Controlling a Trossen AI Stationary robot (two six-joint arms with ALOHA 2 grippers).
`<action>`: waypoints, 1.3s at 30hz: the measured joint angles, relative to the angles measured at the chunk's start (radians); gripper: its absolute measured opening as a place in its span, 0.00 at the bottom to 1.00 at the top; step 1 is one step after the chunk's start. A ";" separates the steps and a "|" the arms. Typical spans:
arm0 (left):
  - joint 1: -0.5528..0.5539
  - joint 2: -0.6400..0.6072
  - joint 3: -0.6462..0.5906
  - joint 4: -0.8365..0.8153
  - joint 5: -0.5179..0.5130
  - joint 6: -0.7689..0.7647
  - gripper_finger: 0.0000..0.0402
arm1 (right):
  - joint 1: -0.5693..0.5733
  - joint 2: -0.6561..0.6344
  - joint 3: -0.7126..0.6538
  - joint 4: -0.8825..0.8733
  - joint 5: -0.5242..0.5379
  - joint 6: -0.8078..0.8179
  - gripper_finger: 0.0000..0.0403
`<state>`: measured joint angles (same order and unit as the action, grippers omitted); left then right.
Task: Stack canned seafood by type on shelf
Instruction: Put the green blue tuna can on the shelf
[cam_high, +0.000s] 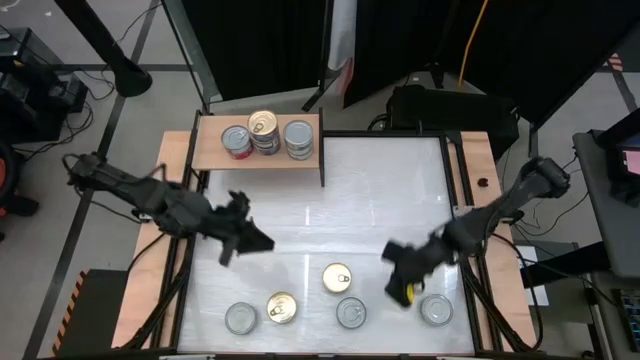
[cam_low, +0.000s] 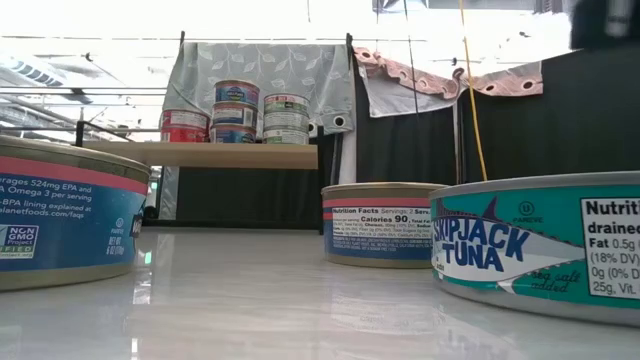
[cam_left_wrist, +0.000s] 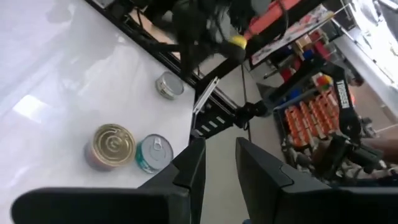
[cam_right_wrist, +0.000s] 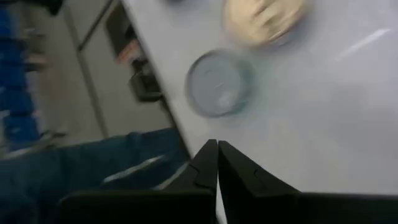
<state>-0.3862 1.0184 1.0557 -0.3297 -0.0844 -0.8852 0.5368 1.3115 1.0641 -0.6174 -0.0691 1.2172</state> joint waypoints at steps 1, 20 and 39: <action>-0.023 0.022 0.000 0.020 -0.022 -0.002 0.22 | 0.033 0.020 -0.039 0.090 0.008 0.029 0.01; -0.133 0.242 0.000 0.231 -0.207 -0.052 0.22 | 0.133 0.413 -0.104 0.500 0.068 0.001 0.00; -0.136 0.265 0.000 0.244 -0.214 -0.051 0.22 | 0.123 0.454 -0.099 0.491 0.098 0.035 0.00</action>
<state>-0.5219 1.2837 1.0557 -0.0853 -0.2986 -0.9360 0.6601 1.7650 0.9646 -0.1261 0.0288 1.2518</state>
